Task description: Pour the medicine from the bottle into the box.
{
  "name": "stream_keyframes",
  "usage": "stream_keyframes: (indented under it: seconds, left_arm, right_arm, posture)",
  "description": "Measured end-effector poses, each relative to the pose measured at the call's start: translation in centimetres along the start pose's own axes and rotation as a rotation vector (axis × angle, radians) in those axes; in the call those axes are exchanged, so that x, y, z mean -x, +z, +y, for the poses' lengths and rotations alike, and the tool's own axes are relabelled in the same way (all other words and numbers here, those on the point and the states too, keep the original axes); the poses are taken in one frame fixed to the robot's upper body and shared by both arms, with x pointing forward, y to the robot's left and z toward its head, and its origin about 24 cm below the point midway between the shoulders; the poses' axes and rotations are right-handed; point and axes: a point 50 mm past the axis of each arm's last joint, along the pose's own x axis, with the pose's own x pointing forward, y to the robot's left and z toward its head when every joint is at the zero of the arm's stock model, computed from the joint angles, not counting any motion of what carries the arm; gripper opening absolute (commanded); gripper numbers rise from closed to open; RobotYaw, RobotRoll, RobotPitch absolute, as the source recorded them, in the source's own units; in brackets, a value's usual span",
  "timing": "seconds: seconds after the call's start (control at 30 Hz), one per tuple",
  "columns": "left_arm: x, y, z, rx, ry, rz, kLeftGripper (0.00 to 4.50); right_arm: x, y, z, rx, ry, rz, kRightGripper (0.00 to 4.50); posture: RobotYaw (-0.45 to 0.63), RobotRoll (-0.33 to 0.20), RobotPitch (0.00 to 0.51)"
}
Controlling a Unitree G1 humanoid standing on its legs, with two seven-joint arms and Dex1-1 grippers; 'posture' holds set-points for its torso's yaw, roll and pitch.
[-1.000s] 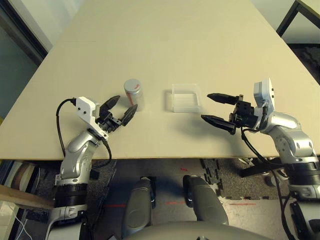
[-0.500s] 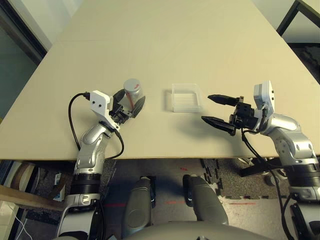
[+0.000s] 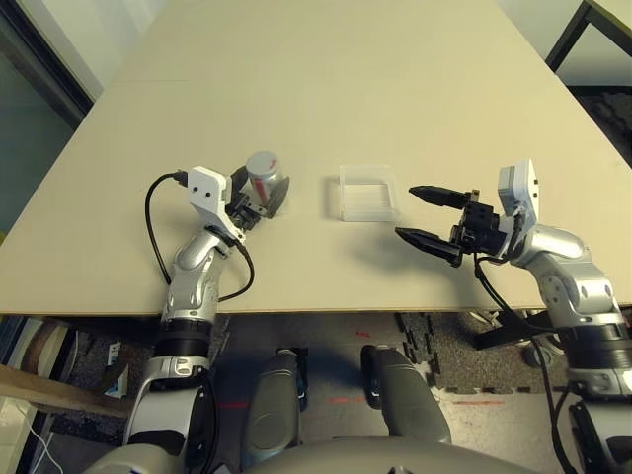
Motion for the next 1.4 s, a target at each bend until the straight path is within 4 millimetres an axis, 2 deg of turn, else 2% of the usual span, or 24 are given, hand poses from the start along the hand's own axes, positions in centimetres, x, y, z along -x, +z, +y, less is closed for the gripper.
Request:
stream_keyframes:
  seconds: [0.67, 1.07, 1.4]
  left_arm:
    - [-0.9, -0.7, -0.7, -0.009, 0.054, 0.019, 4.45]
    - [-2.0, -1.1, -2.2, 0.024, 0.072, 0.011, 4.45]
    - [-2.0, -0.8, -3.1, 0.017, 0.095, -0.005, 4.45]
  right_arm:
    - [-1.2, 0.6, 0.3, 0.006, 0.005, -0.003, 4.50]
    - [-1.8, 0.5, 0.6, -0.005, 0.008, -0.015, 4.50]
    - [-1.9, 0.5, 0.7, -0.008, 0.008, -0.023, 4.50]
  posture:
    - [-0.15, 0.000, 0.153]
    - [-0.16, 0.000, 0.154]
    - [-0.16, 0.000, 0.155]
